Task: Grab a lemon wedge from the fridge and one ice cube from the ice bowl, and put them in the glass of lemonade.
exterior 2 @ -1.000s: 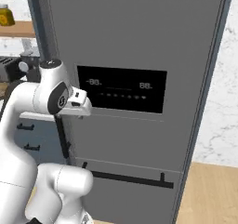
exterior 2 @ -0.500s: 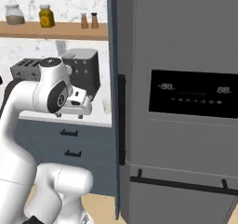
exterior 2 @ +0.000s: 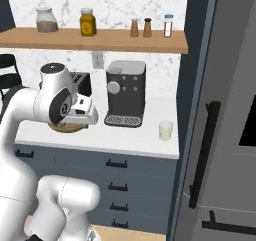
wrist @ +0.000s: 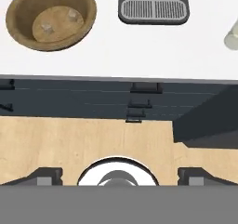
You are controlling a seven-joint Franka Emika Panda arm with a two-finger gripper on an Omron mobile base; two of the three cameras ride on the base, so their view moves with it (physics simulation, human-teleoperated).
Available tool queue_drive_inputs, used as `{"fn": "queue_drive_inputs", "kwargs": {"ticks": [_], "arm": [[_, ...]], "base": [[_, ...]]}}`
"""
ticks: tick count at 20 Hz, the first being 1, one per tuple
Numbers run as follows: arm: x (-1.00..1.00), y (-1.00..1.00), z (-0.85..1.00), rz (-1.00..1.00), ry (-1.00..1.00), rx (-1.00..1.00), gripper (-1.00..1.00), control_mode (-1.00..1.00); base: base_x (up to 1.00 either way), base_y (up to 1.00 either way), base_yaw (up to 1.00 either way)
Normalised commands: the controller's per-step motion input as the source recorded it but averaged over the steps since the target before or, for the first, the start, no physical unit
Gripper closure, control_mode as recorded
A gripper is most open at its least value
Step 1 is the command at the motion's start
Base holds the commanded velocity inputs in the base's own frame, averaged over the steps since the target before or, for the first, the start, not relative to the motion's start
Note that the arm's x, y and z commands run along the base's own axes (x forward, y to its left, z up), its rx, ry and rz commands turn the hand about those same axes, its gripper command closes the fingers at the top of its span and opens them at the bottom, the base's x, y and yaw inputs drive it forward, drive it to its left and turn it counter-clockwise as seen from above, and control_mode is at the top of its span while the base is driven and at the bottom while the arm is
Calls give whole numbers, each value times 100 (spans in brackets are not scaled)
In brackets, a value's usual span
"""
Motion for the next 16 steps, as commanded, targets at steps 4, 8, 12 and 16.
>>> {"fn": "queue_drive_inputs", "kwargs": {"ticks": [4, 8, 12, 16], "arm": [[0, 0, 0, 0, 0, 0, -100, 100], [0, 0, 0, 0, 0, 0, -100, 100], [11, 0, -38, 2, 8, 0, -100, -100], [2, 4, -47, 4, 26, -3, -100, -100]], "base": [[100, 22, 0], [52, -34, 2], [3, -1, 1], [0, 0, 0]]}}
